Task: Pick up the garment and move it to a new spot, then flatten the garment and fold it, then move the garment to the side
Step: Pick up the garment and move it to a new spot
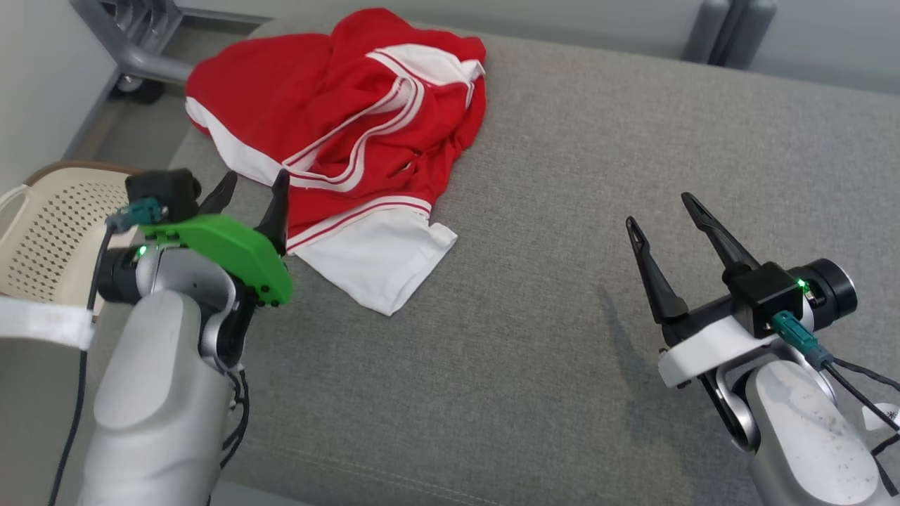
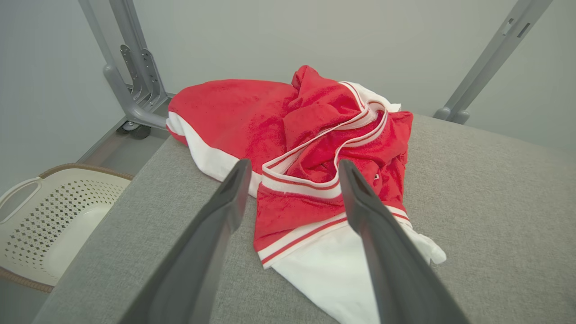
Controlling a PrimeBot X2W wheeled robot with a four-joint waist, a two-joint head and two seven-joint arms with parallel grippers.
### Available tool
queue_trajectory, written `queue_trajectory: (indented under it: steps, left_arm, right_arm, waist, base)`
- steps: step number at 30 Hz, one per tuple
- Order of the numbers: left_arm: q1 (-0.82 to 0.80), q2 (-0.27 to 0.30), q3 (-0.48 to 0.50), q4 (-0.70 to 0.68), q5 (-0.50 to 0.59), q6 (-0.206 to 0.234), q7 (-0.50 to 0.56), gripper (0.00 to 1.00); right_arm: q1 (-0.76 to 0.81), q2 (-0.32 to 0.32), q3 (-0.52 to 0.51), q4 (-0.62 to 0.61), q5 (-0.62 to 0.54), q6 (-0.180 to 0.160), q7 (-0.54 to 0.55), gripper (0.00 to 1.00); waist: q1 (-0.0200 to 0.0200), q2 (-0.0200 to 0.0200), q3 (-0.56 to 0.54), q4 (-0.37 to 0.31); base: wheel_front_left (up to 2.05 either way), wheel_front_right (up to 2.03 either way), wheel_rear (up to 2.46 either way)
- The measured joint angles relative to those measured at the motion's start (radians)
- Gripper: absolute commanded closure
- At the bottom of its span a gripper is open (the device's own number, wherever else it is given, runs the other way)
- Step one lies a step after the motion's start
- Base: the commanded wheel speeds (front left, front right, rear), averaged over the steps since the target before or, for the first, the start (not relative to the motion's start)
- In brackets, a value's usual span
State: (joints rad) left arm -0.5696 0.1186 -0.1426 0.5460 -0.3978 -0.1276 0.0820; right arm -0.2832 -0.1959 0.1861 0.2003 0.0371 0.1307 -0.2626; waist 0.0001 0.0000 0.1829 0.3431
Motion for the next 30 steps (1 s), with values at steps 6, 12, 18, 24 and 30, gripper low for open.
queue_trajectory:
  steps: [6,12,18,24,30]
  left_arm:
    - [-0.162,0.059,-0.047,0.197,-0.074,-0.001,0.149,0.0]
    - [-0.186,0.085,-0.047,0.348,-0.064,0.022,0.178,0.0]
    - [-0.24,0.091,-0.053,0.416,-0.088,0.015,0.153,1.0]
    - [-0.26,0.088,-0.15,0.411,-0.082,0.012,0.195,1.0]
    - [-0.183,0.116,-0.313,0.195,-0.169,0.003,0.258,1.0]
  right_arm:
    - [-0.066,-0.011,0.042,0.003,-0.002,0.0,0.0,0.0]
    - [-0.076,-0.009,0.029,-0.001,0.002,0.0,0.0,0.0]
    - [-0.075,-0.012,0.008,-0.002,0.002,0.0,0.0,0.0]
    - [-0.07,-0.004,0.006,0.008,0.0,0.0,0.0,0.0]
    - [-0.044,0.007,-0.005,0.02,0.007,0.0,0.0,0.0]
  waist:
    - [0.0001,0.0,0.146,-0.06]
    - [0.0001,0.0,0.208,-0.123]
    - [0.0,0.0001,0.259,-0.173]
    - [0.0,0.0,0.253,-0.182]
    - [0.0,0.0,0.202,-0.164]
  base:
    - [0.0,0.0,0.0]
    - [0.0,0.0,0.0]
    - [0.0,0.0,0.0]
    - [0.0,0.0,0.0]
    - [0.0,0.0,0.0]
